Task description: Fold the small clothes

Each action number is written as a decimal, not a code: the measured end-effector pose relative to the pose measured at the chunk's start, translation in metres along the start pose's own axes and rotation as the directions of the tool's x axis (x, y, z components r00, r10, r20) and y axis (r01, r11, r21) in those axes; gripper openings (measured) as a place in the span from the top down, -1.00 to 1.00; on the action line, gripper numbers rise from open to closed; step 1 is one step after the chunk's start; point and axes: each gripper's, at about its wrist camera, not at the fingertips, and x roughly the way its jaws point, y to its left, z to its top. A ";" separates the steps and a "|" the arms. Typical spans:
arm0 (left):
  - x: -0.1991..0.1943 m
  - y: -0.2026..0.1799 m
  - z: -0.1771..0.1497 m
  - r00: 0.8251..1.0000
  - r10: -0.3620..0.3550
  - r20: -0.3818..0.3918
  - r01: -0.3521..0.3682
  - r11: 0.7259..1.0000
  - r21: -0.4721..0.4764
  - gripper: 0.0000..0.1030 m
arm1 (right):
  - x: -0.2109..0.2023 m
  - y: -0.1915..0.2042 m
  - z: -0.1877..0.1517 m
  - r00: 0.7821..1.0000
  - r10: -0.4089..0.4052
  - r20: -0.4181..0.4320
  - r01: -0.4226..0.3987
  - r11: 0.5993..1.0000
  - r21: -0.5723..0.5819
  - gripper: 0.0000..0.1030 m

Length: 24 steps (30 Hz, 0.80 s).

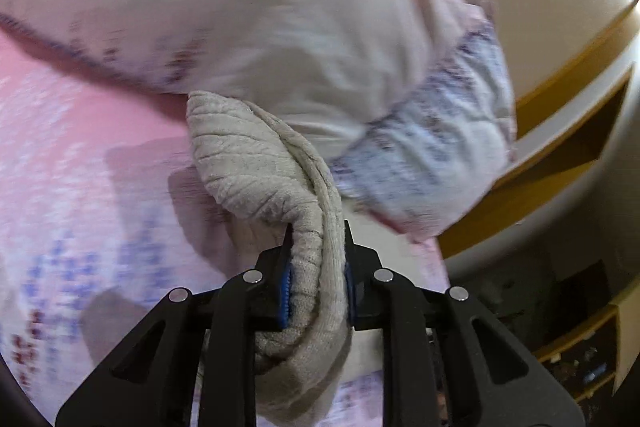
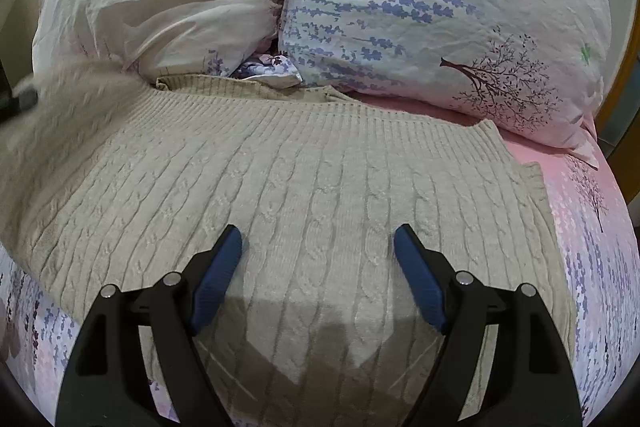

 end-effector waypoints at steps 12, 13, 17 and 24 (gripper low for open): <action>0.110 -0.103 -0.044 0.973 -0.172 -0.152 0.189 0.976 0.107 0.64 | -0.029 -0.040 -0.029 0.997 0.057 0.052 -0.059 0.998 0.038 -0.56; 0.121 -0.107 -0.050 0.970 -0.170 -0.176 0.191 0.975 0.111 0.64 | -0.034 -0.049 -0.034 0.997 0.046 0.056 -0.049 0.998 0.047 -0.56; 0.168 -0.125 -0.082 0.930 -0.205 -0.306 0.248 0.963 0.108 1.00 | -0.054 -0.097 -0.054 0.998 -0.011 0.067 0.002 0.992 0.130 -0.55; 0.166 -0.138 -0.088 0.931 -0.183 -0.316 0.243 0.957 0.162 1.00 | -0.092 -0.174 -0.060 0.980 0.115 0.159 -0.170 0.905 0.389 -0.40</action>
